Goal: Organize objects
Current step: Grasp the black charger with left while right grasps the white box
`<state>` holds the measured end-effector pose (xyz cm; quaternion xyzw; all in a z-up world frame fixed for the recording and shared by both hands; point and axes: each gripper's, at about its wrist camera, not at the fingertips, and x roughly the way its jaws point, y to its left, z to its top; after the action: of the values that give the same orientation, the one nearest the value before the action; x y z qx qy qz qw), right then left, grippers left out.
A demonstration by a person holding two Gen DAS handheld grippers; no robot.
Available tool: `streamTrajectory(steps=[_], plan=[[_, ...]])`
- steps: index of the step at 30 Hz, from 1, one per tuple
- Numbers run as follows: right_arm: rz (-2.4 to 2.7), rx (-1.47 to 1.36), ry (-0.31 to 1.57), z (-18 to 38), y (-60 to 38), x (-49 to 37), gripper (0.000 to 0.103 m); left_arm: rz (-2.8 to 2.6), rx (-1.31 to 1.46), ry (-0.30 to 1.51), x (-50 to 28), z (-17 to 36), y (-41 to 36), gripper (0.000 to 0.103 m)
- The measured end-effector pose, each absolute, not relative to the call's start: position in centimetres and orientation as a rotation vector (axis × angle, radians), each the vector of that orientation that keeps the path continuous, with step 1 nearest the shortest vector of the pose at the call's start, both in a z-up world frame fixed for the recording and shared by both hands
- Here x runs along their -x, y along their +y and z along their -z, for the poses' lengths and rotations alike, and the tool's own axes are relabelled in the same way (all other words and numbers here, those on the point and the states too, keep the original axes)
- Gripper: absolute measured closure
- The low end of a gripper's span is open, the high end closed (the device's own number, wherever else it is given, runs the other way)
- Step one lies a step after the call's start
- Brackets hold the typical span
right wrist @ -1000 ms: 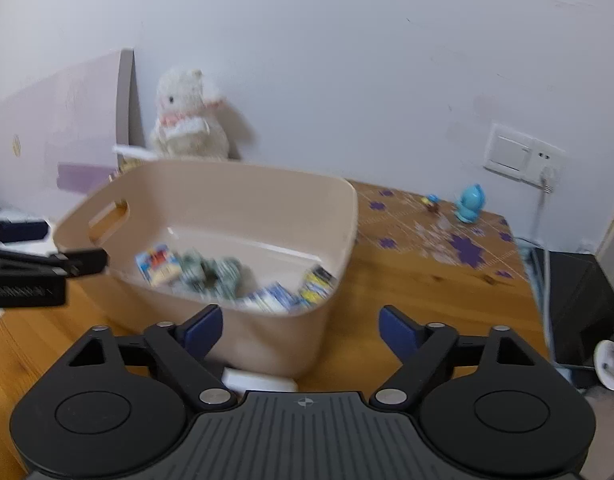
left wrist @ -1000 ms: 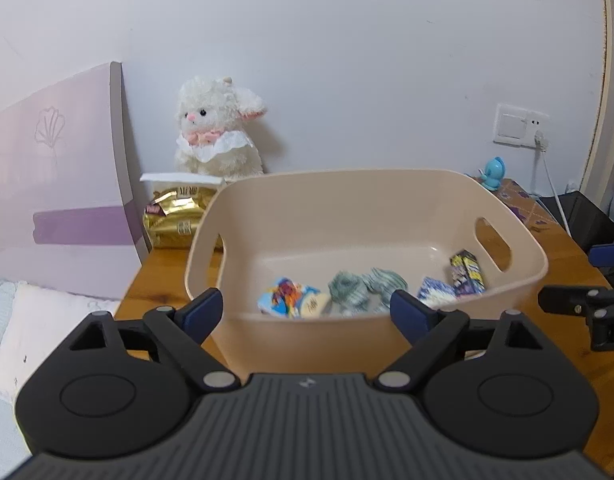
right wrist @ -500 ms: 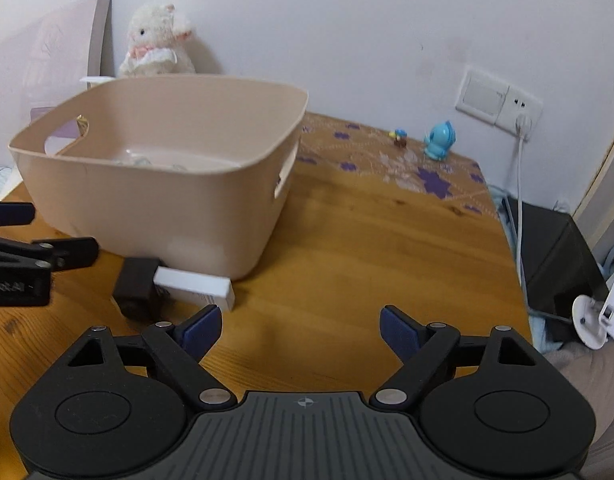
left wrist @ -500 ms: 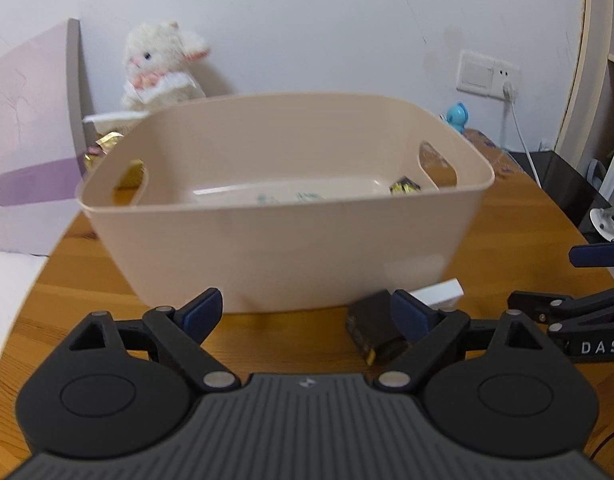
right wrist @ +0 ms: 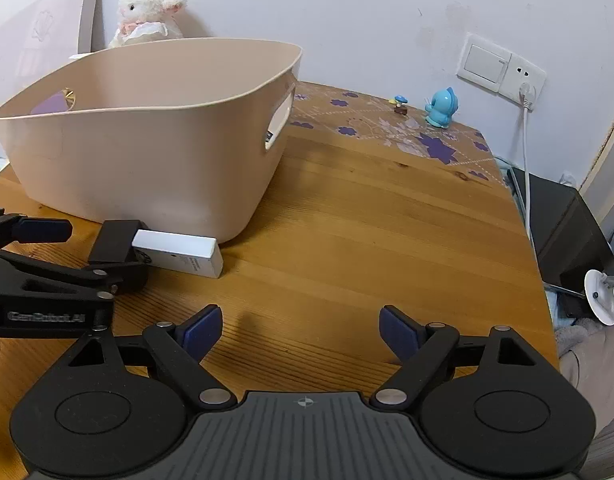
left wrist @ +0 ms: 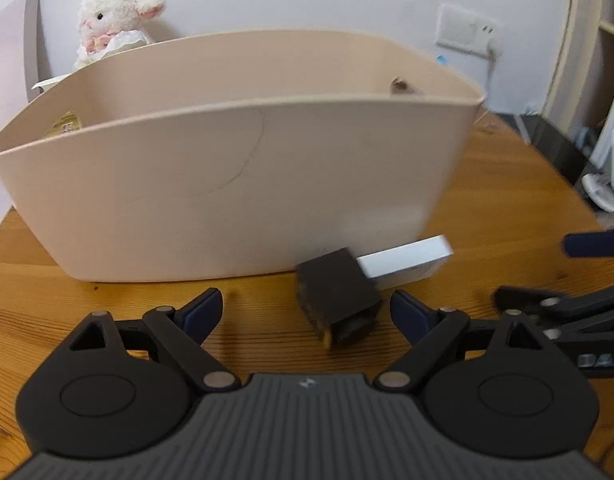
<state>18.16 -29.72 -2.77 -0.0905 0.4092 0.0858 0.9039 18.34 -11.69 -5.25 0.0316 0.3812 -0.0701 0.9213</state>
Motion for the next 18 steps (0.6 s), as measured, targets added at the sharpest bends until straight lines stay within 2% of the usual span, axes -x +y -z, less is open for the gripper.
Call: streamTrajectory(steps=[18], plan=[[-0.237, 0.123, 0.843, 4.5, -25.5, -19.9, 0.013, 0.044, -0.044, 0.776, -20.2, 6.0, -5.4, 0.011]])
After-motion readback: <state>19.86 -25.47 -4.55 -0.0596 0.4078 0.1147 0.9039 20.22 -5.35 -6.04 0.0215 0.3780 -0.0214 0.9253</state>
